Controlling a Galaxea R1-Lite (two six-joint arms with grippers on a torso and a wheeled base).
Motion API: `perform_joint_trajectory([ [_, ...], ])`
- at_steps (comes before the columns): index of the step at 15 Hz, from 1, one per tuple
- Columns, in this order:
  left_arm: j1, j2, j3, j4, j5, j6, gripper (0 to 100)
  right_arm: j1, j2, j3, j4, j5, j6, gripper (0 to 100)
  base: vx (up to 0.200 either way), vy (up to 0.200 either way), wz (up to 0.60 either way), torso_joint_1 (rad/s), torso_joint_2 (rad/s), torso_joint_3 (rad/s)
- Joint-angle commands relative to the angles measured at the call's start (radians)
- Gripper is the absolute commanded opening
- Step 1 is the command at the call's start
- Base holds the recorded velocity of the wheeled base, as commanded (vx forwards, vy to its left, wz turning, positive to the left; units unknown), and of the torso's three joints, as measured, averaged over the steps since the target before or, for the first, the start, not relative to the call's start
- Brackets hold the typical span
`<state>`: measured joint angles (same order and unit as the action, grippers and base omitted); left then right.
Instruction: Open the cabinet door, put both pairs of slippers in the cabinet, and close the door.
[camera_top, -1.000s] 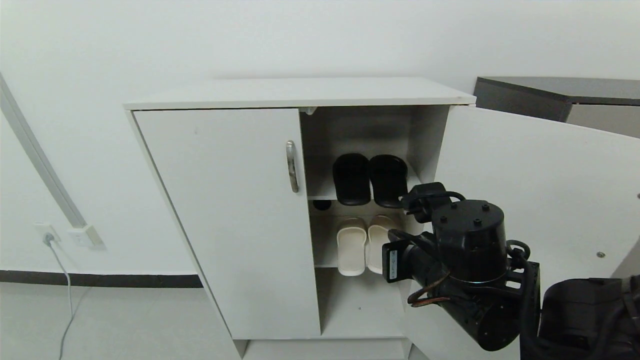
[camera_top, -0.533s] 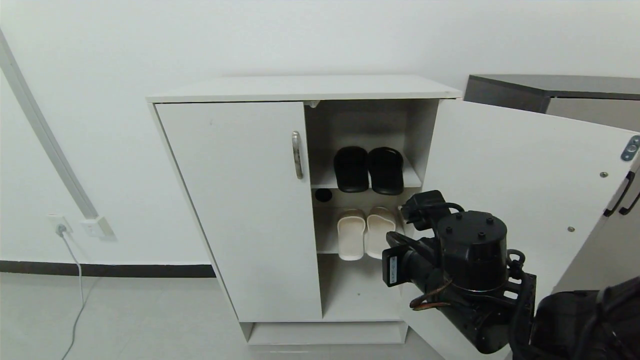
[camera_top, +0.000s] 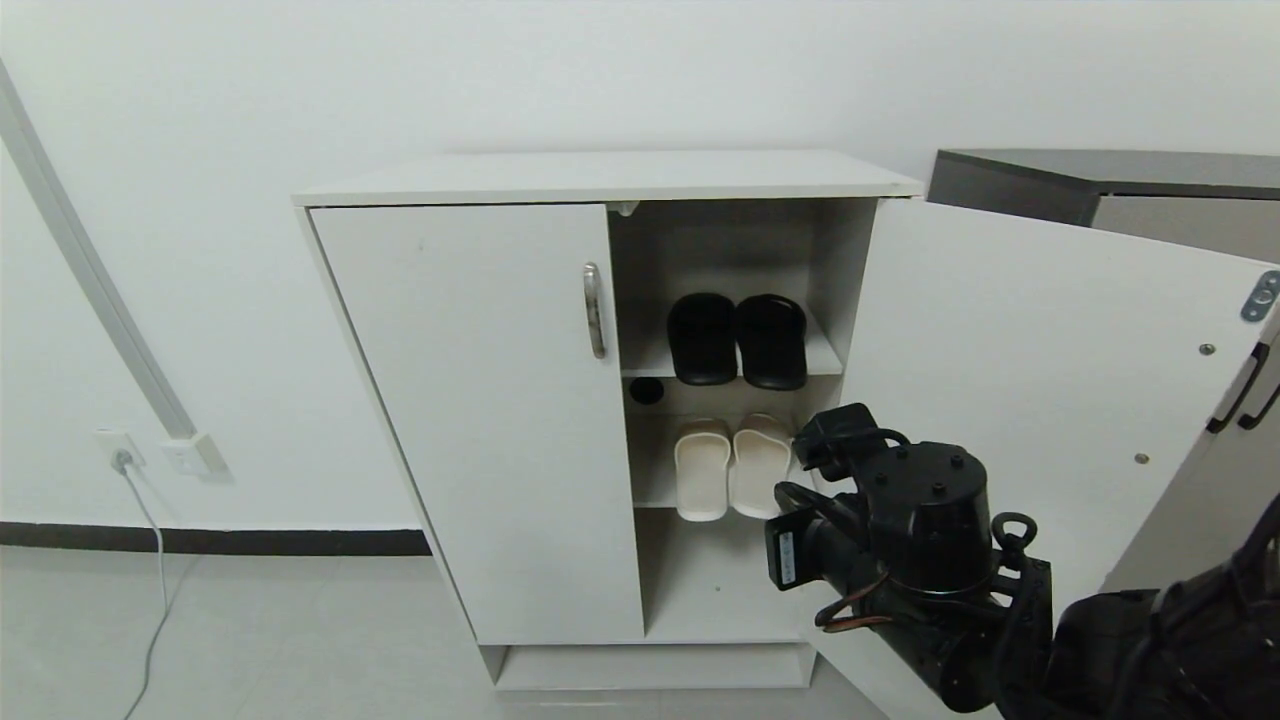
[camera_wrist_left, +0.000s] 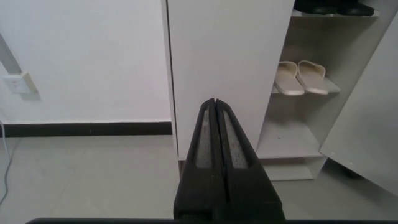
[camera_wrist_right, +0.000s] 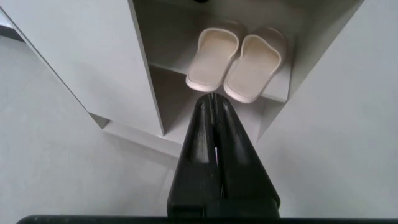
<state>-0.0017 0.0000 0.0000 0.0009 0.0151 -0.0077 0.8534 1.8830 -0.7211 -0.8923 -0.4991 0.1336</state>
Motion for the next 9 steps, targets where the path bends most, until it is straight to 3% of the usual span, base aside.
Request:
perform_joint_trajectory([
  [1,0.000,0.000,0.000,-0.001,0.000,0.000,0,-0.001,0.011,0.003,-0.002,-0.001,0.000,0,0.000,0.000,0.00,0.000,0.00,0.000],
  [3,0.000,0.002,0.000,-0.001,0.000,0.000,0,-0.001,0.011,0.014,-0.011,-0.001,-0.003,0,0.000,0.000,0.00,0.000,0.00,0.000],
  [9,0.000,0.002,0.000,-0.001,0.000,-0.002,0,0.001,0.013,0.022,-0.013,-0.001,-0.014,0,-0.200,0.000,0.00,0.003,0.00,0.000],
])
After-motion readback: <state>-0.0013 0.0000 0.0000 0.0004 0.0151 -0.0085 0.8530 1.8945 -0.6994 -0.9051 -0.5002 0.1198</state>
